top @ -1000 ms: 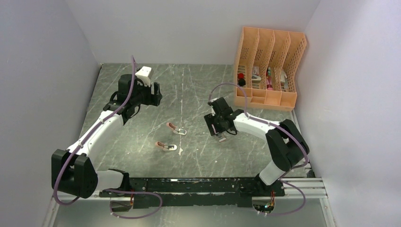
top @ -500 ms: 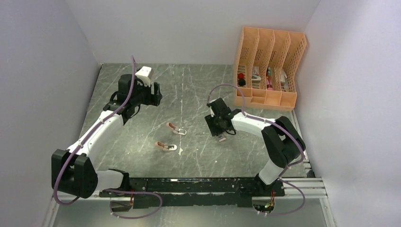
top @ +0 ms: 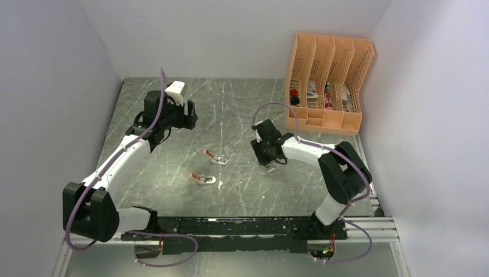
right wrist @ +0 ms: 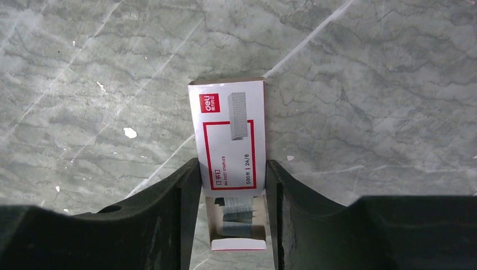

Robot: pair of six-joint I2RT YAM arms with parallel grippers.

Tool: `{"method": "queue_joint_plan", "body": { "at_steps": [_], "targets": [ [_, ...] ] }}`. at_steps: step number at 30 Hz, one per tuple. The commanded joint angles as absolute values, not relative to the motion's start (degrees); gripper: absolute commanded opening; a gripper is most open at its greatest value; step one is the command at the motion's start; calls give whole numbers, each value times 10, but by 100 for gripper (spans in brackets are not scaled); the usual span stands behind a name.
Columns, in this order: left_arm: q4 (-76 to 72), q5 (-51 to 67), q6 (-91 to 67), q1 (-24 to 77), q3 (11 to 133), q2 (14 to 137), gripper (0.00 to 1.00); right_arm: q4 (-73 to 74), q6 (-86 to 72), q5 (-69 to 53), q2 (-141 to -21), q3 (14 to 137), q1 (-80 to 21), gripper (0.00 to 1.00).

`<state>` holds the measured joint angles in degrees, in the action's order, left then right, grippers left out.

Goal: Load the staples into the stapler

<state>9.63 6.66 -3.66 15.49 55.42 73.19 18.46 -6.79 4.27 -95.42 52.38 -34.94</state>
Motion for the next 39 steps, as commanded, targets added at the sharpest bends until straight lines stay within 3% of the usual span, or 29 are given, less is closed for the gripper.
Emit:
{"method": "queue_joint_plan", "body": {
  "at_steps": [1, 11, 23, 27, 33, 39],
  "targets": [
    [84, 66, -35, 156, 549, 719, 79, 187, -63, 40, -968, 533, -347, 47],
    [85, 66, -33, 156, 549, 720, 79, 181, -62, 6, -1005, 571, -358, 46],
    [83, 70, -36, 156, 548, 718, 79, 178, -57, 1, -1122, 727, -402, 46],
    [84, 69, -35, 156, 548, 718, 79, 172, -59, 5, -1147, 754, -408, 57],
    [85, 63, -34, 157, 548, 716, 79, 141, -60, 19, -1106, 730, -408, 62],
    [88, 57, -32, 156, 548, 716, 79, 91, -17, 4, -1010, 686, -406, 59]
  ]
}}
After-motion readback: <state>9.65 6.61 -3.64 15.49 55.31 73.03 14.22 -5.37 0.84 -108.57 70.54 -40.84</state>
